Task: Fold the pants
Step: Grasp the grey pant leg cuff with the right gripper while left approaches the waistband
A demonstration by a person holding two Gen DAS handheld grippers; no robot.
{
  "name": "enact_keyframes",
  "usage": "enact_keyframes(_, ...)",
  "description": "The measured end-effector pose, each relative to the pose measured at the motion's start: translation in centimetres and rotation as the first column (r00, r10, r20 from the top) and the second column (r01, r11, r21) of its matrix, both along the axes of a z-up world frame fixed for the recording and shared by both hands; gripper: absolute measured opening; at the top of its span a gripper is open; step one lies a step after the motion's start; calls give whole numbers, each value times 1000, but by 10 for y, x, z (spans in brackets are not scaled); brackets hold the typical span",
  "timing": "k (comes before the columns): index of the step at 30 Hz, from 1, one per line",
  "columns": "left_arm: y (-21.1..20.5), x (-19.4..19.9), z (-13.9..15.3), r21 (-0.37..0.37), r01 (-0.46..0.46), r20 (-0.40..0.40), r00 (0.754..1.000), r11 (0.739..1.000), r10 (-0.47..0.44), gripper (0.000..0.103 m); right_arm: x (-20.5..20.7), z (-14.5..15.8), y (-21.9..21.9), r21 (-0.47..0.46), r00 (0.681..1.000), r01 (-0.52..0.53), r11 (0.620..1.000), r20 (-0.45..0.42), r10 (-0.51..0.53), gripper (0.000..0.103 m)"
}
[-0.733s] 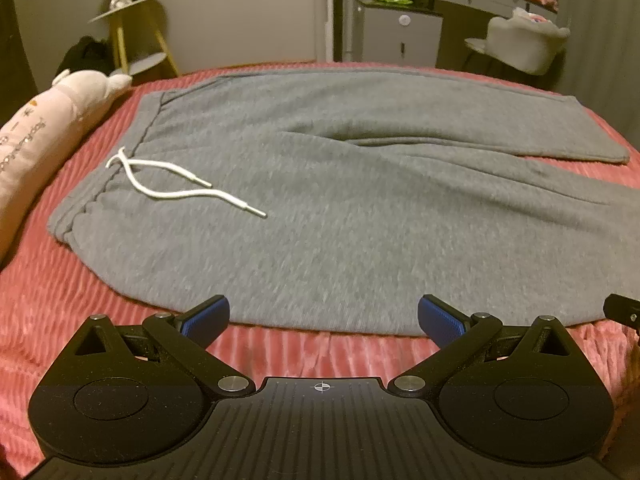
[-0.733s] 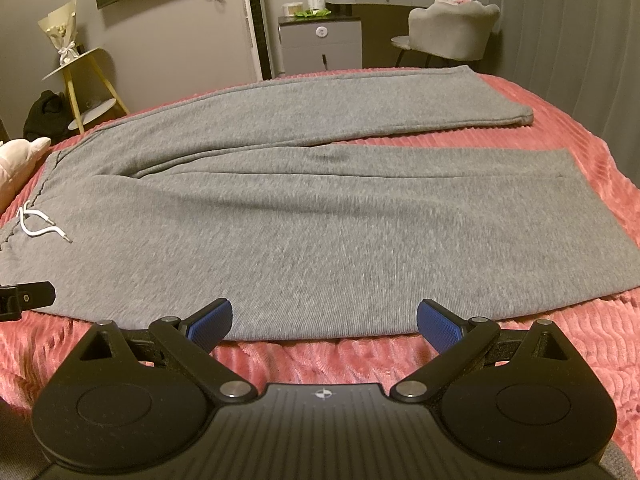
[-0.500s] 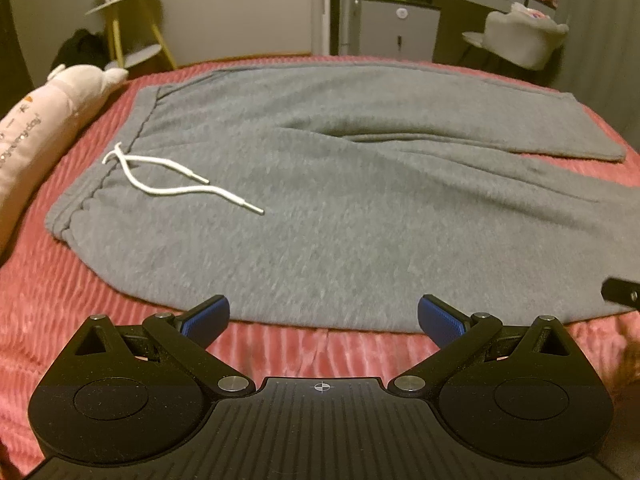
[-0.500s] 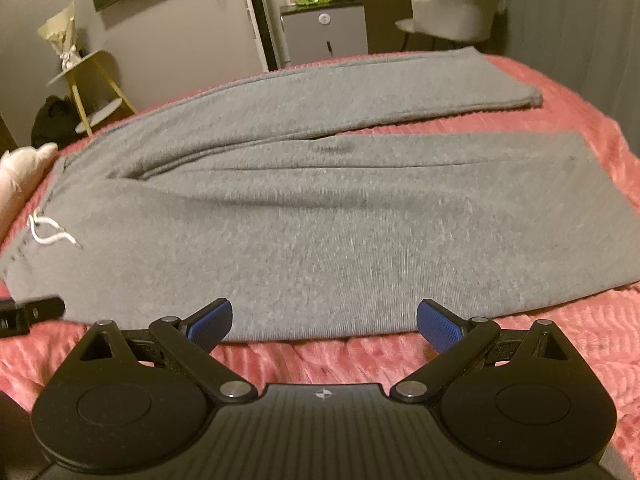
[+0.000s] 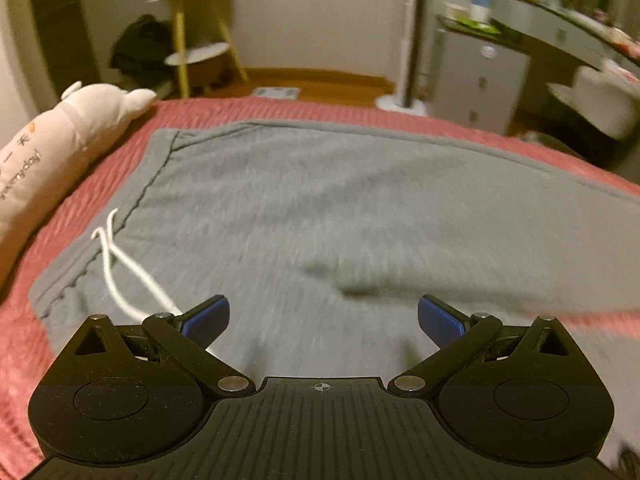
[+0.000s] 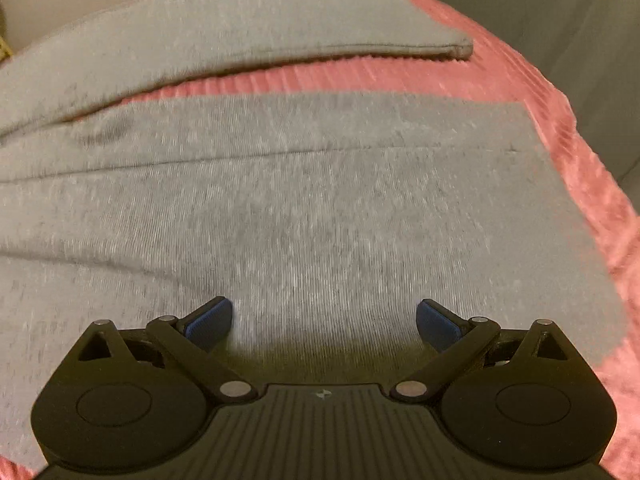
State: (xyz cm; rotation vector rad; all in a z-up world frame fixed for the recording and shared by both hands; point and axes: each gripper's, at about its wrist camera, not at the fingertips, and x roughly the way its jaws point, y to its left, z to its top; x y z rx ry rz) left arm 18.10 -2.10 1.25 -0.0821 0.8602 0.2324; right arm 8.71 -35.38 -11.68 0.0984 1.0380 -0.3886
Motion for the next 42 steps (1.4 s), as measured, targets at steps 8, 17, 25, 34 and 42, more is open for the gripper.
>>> enact_keyframes(8,22,27,-45,153,-213,243,955,965,172,103,13,15,-4,-29,992,-117,993,52,118,99)
enact_keyframes(17,56,42,-84,16,-294,307,911,956,276,103,251,82,-87,145,944,171,975,258,-204,56)
enact_keyframes(25,62,57,-105,-2,-299,235,927,954,291,103,372,43,-116,206,880,424,882,138,-455,84)
enact_keyframes(34,80,55,-103,-99,-253,231,935,962,270,103,341,46,-118,155,886,378,913,224,-405,6)
enact_keyframes(42,100,32,-79,-330,-156,326,907,931,268,103,112,96,-102,227,801,262,938,491,-342,5)
